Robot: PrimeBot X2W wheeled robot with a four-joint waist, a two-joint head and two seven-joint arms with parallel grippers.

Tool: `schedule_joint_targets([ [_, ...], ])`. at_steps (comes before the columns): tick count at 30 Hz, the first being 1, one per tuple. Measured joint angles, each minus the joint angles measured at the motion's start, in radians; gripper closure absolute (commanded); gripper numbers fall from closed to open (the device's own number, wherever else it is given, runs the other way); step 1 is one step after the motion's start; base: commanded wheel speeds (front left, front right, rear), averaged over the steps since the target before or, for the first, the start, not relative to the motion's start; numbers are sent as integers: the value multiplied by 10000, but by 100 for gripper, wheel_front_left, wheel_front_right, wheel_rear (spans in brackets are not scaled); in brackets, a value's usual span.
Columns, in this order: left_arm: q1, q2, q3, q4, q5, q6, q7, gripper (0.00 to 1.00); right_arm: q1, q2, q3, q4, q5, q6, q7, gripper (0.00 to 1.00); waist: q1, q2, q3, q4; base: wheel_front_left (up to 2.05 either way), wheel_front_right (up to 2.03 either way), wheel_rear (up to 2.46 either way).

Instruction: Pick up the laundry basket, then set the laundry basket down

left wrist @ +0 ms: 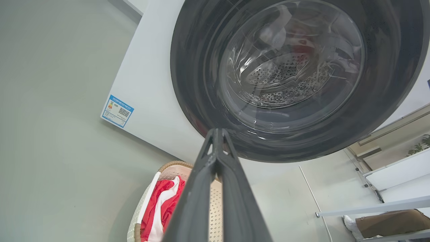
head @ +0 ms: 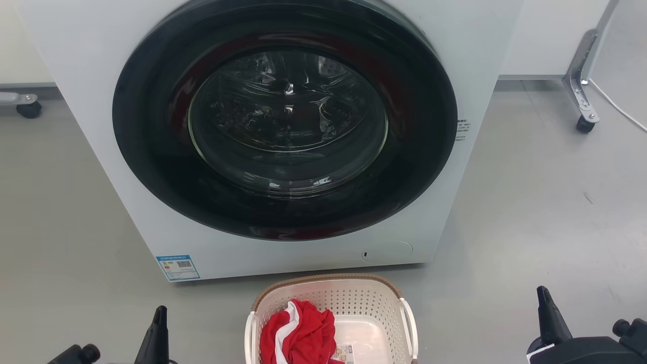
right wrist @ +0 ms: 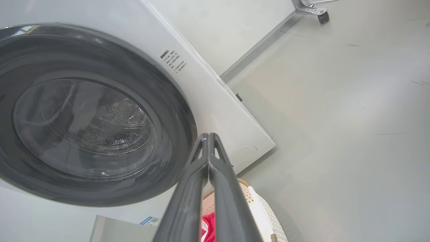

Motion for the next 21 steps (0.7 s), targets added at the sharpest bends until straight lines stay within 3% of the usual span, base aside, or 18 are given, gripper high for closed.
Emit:
schedule_joint_targets([
  [21,-610,-211,570,702,-2725,-527,566,100,-364,328,-848,376,2886,522,665,100,0,0,14,12,0,0,0],
])
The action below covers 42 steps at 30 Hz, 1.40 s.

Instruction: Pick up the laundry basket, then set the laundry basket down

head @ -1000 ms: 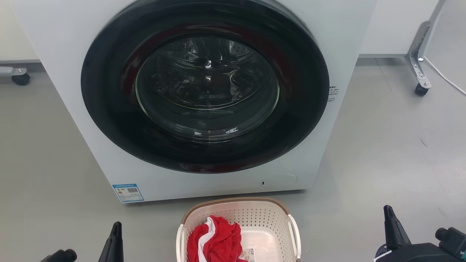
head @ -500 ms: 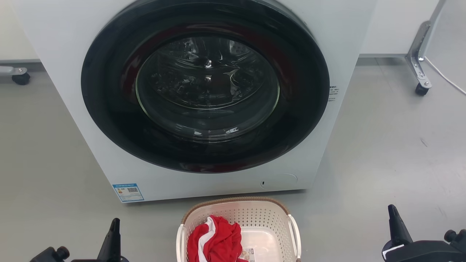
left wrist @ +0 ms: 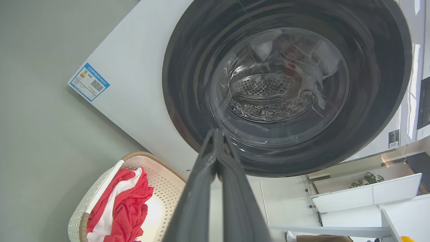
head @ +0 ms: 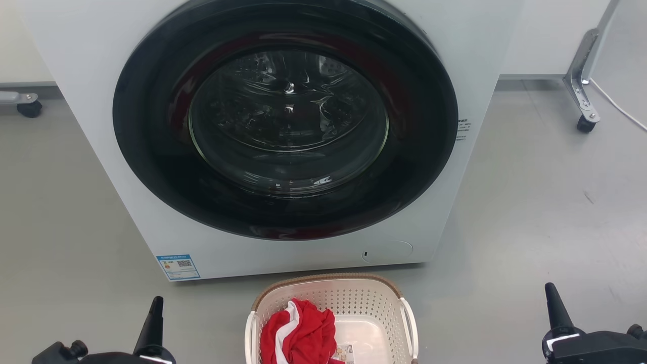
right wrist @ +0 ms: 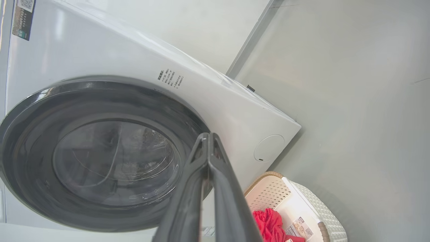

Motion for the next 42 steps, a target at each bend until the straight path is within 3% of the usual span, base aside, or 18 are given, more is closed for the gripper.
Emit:
schedule_joint_targets([
  [34,-964,-362,892,1078,-4232,-796,838,100,-506,487,-1306,598,4401,819,1049,100,-1,0,23,19,0,0,0],
  [42,-1027,-376,915,1103,-4439,-865,884,100,-588,502,-1338,614,4491,848,1093,100,-1,0,23,19,0,0,0],
])
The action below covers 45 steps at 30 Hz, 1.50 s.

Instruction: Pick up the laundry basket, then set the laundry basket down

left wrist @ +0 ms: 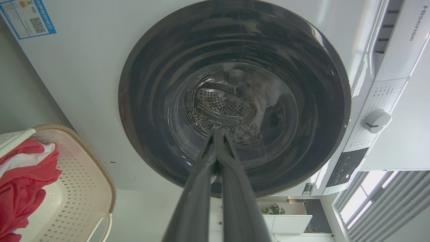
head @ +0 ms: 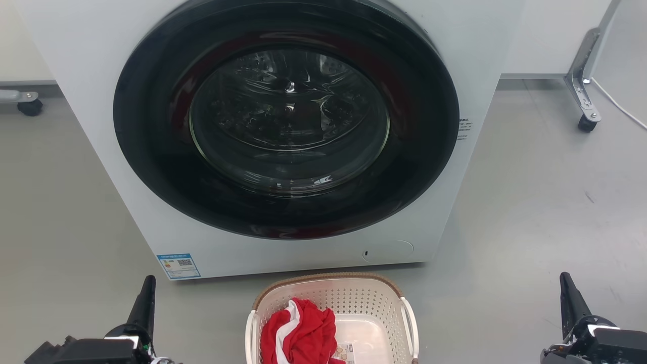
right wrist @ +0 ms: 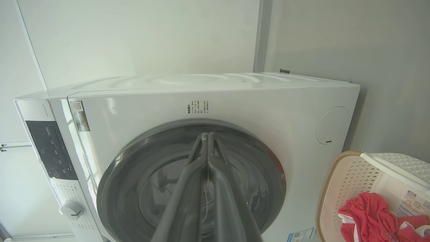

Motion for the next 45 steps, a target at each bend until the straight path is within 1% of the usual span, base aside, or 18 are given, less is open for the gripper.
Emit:
schedule_joint_targets([
  [45,-1,-2,0,19,-12,-4,-2,100,0,4,0,0,12,0,0,100,1,0,-2,1,0,0,0],
])
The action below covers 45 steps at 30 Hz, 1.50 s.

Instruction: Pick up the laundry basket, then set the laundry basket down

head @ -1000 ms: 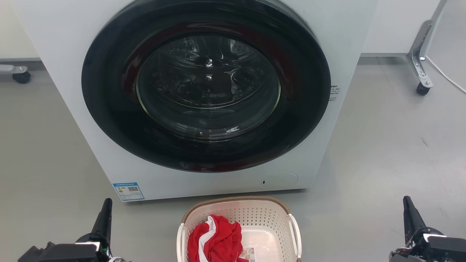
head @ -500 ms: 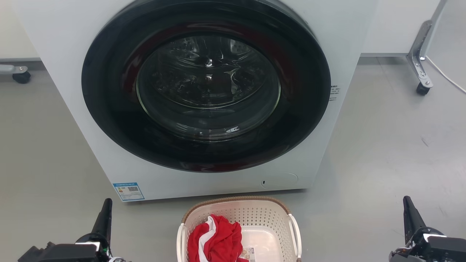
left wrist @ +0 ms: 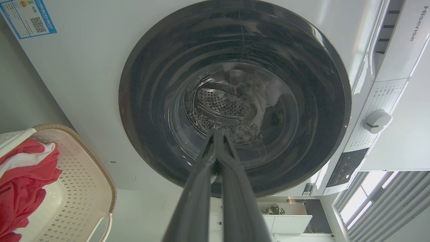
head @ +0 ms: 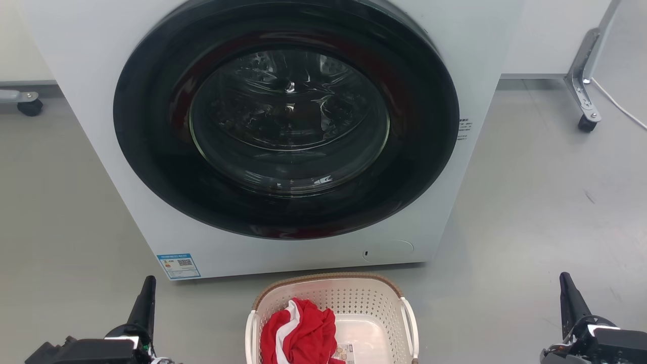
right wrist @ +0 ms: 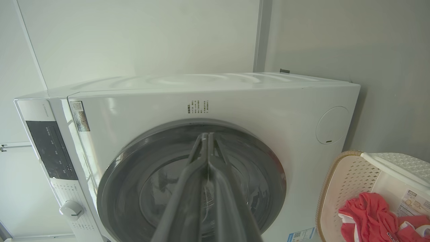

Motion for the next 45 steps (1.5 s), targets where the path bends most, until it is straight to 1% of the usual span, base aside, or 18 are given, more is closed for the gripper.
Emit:
schedule_joint_targets([
  [45,0,0,-2,15,0,0,2,100,0,0,0,-2,2,0,0,100,0,0,1,-1,0,0,0],
])
